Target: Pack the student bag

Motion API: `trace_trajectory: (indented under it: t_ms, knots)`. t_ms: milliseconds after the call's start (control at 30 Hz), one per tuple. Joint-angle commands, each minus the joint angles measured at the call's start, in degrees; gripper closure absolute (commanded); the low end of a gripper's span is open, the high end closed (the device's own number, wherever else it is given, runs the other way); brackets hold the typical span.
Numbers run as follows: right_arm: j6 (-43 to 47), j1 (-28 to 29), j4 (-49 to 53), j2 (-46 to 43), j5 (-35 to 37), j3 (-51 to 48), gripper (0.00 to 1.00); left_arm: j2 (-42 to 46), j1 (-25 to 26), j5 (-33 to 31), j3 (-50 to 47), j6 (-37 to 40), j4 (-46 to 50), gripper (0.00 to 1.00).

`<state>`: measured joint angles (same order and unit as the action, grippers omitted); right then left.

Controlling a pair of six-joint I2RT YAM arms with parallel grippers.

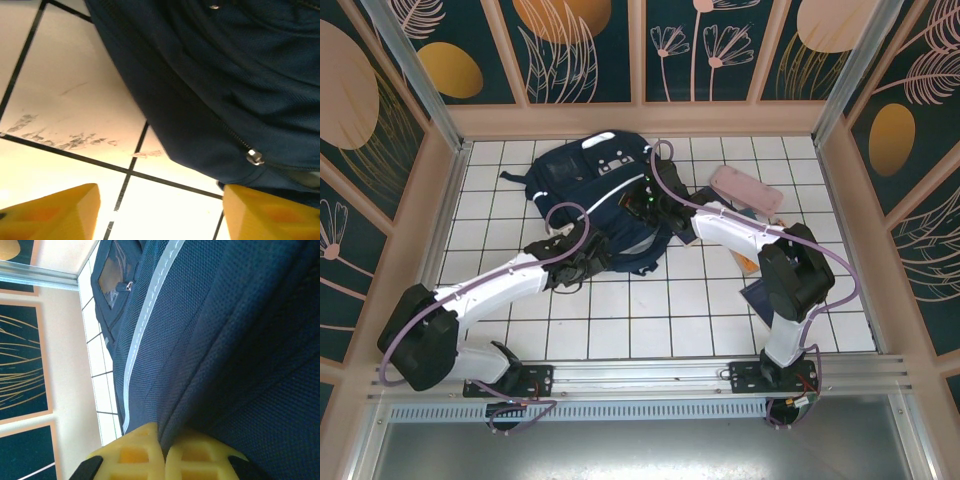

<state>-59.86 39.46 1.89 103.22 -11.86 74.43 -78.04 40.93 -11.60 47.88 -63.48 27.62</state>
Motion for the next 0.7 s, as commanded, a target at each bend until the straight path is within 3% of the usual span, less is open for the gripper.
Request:
trace_trajectory:
  t_ms: [0,167,233,300,667]
  knots:
    - [1.9,-0.3,-4.4,-2.9,0.1,1.1,1.00,2.3,-0.3,2.5,-1.3,5.1,-7.1,0.43]
    - [1.8,-0.3,-4.3,-2.9,-0.2,1.1,1.00,0.8,-1.4,5.5,-2.2,9.1,-12.3,0.51]
    - [1.9,-0.3,-4.2,-3.1,-0.3,0.9,1.00,0.5,-1.9,8.0,-2.3,10.1,-14.1,0.46]
    - [1.9,-0.3,-4.1,-3.0,-0.4,1.1,1.00,-0.1,-2.0,10.5,-1.1,10.4,-14.8,0.32]
    - [1.8,-0.2,-4.1,-3.0,-0.2,0.8,1.00,-6.3,-1.3,15.9,-0.4,1.2,-17.8,0.26]
